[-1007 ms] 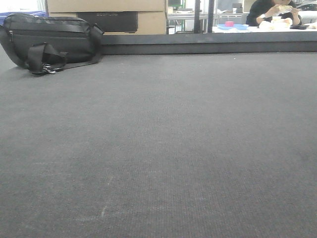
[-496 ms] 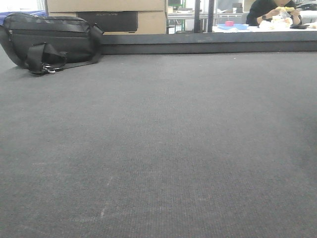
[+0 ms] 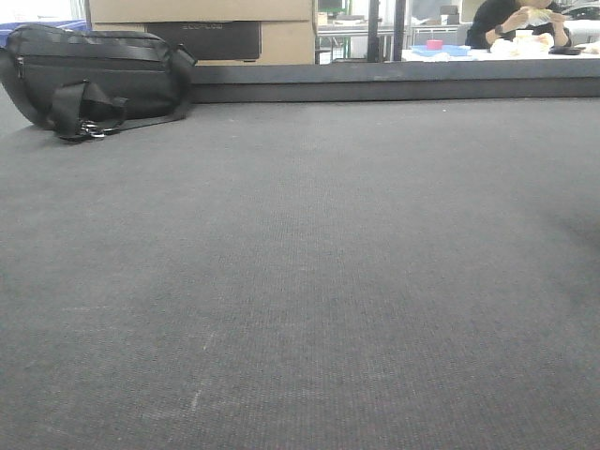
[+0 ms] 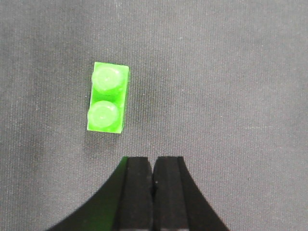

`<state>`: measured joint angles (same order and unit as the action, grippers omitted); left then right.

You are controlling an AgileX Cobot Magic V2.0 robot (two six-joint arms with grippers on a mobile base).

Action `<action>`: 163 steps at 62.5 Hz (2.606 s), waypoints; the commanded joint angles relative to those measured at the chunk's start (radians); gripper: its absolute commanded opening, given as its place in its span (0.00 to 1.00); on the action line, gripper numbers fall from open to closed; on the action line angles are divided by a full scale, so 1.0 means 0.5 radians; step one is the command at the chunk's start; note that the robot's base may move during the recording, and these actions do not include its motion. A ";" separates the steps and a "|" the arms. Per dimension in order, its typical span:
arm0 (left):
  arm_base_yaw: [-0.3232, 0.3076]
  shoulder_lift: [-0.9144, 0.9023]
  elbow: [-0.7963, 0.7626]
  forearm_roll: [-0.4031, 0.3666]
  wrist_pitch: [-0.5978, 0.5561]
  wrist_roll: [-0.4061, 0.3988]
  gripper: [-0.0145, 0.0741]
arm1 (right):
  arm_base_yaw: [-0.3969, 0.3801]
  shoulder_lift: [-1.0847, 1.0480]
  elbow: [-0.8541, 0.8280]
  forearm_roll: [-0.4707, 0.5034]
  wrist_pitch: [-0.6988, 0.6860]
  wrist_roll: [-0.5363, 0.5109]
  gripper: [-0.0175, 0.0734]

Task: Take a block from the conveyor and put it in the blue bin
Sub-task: 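Grasp the green block with left gripper, blue cube with right gripper, then lift both held blocks up off the conveyor belt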

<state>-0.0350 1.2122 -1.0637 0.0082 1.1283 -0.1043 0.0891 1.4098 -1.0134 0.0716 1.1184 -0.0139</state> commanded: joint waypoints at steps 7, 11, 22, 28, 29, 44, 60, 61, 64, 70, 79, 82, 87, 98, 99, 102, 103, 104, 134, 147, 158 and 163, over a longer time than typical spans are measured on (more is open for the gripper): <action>0.005 -0.007 -0.014 -0.016 -0.002 -0.003 0.04 | 0.001 0.115 0.093 -0.032 -0.221 0.053 0.67; 0.005 -0.007 -0.014 -0.016 -0.002 -0.003 0.04 | 0.001 0.149 0.189 -0.032 -0.362 0.064 0.64; 0.005 -0.007 -0.014 -0.016 -0.018 -0.003 0.04 | 0.001 0.216 0.274 -0.032 -0.566 0.064 0.52; 0.005 -0.007 -0.014 -0.016 -0.002 -0.003 0.04 | 0.001 0.228 0.277 -0.032 -0.526 0.064 0.37; 0.005 -0.007 -0.014 -0.028 0.009 -0.003 0.04 | 0.001 0.228 0.277 -0.032 -0.512 0.064 0.34; 0.005 0.049 -0.106 -0.074 0.161 -0.007 0.04 | 0.001 0.147 0.175 -0.032 -0.322 0.064 0.02; 0.005 0.395 -0.285 0.110 0.182 0.065 0.04 | 0.001 -0.167 -0.089 0.006 -0.251 0.064 0.01; 0.005 0.415 -0.293 0.114 0.170 0.071 0.04 | 0.001 -0.183 -0.100 0.006 -0.251 0.064 0.01; 0.005 0.471 -0.313 0.143 0.147 0.095 0.04 | 0.001 -0.232 -0.131 0.006 -0.251 0.064 0.01; 0.005 0.574 -0.324 0.189 0.133 0.099 0.04 | 0.001 -0.327 -0.159 0.006 -0.255 0.064 0.01; 0.005 0.641 -0.324 0.194 0.104 0.103 0.14 | 0.001 -0.374 -0.159 0.011 -0.247 0.064 0.01; 0.005 0.643 -0.324 0.194 0.086 0.103 0.22 | 0.001 -0.374 -0.159 0.011 -0.247 0.064 0.01; 0.005 0.643 -0.317 0.203 0.068 0.103 0.39 | 0.001 -0.370 -0.159 0.011 -0.247 0.064 0.01; 0.005 0.643 -0.204 0.247 -0.043 0.103 0.62 | 0.001 -0.370 -0.159 0.011 -0.247 0.064 0.01; 0.005 0.643 -0.186 0.247 -0.072 0.103 0.63 | 0.001 -0.370 -0.159 0.011 -0.247 0.064 0.01; 0.005 0.644 -0.109 0.247 -0.161 0.103 0.66 | 0.001 -0.370 -0.159 0.011 -0.247 0.064 0.01; 0.005 0.644 -0.090 0.247 -0.187 0.103 0.66 | 0.001 -0.370 -0.159 0.011 -0.247 0.064 0.01; 0.005 0.647 -0.070 0.247 -0.214 0.103 0.66 | 0.001 -0.370 -0.159 0.011 -0.247 0.064 0.01; 0.149 0.796 0.130 0.133 -0.457 0.153 0.53 | 0.001 -0.370 -0.159 0.011 -0.247 0.064 0.01; 0.098 0.796 0.130 0.124 -0.499 0.163 0.49 | 0.001 -0.370 -0.159 0.018 -0.241 0.064 0.01; 0.098 0.796 0.130 0.141 -0.510 0.163 0.22 | 0.001 -0.370 -0.159 0.030 -0.220 0.064 0.01; 0.098 0.796 0.126 0.141 -0.505 0.163 0.04 | 0.001 -0.370 -0.159 0.042 -0.220 0.064 0.01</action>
<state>0.0177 1.6105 -0.9984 0.0776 0.8797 -0.0259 0.0891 1.2339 -1.0864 0.0852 1.0069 0.0206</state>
